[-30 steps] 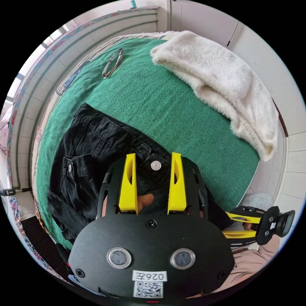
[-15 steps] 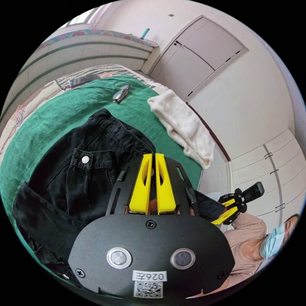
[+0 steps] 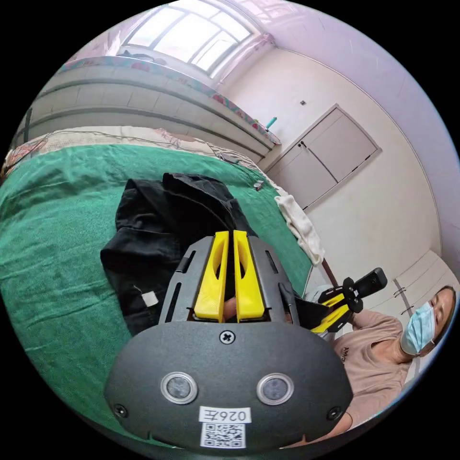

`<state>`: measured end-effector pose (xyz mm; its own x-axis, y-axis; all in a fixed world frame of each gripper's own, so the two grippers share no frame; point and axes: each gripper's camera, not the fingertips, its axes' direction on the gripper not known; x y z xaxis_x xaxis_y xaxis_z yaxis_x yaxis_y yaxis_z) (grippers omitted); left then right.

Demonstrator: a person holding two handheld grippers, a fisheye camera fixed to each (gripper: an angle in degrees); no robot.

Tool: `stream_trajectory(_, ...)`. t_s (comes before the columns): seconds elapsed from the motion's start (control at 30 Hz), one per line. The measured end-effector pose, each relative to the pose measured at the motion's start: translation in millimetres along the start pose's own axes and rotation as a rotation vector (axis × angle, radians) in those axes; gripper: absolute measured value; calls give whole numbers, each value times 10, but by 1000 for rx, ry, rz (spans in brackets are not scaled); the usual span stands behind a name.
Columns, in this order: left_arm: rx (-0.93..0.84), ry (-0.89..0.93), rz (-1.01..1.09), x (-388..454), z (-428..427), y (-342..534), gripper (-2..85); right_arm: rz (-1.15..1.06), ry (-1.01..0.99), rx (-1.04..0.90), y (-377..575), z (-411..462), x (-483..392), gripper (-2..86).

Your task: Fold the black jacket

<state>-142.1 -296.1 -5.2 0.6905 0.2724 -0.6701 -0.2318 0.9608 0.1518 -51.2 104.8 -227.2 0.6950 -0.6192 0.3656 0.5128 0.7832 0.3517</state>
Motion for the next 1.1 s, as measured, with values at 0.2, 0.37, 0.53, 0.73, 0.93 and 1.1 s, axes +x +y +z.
stream_trajectory(0.2, 74, 112, -130, -755, -432, 307, -4, 44, -176, -208, -434, 950, 1, 24)
stream_trajectory(0.37, 152, 14, 31, -667, -1019, 192, -3, 15, -185, -162, -786, 1087, 42, 24)
stream_trajectory(0.53, -47, -71, -140, -1130, -973, 215, -1, 54, -199, -294, -847, 1641, 229, 31)
stream_trajectory(0.73, 145, 176, -287, -1566, -1486, 357, -2, 82, -404, -327, -1105, 1618, 581, 84)
stream_trajectory(0.93, 326, -19, -149, -1468, -2080, 31, 35, 210, -53, -101, -1493, 877, 1635, 80)
stream_trajectory(1.1, 148, -53, -41, -1513, -1650, -798, 111, 527, 58, -108, -1694, 1007, 3236, 86)
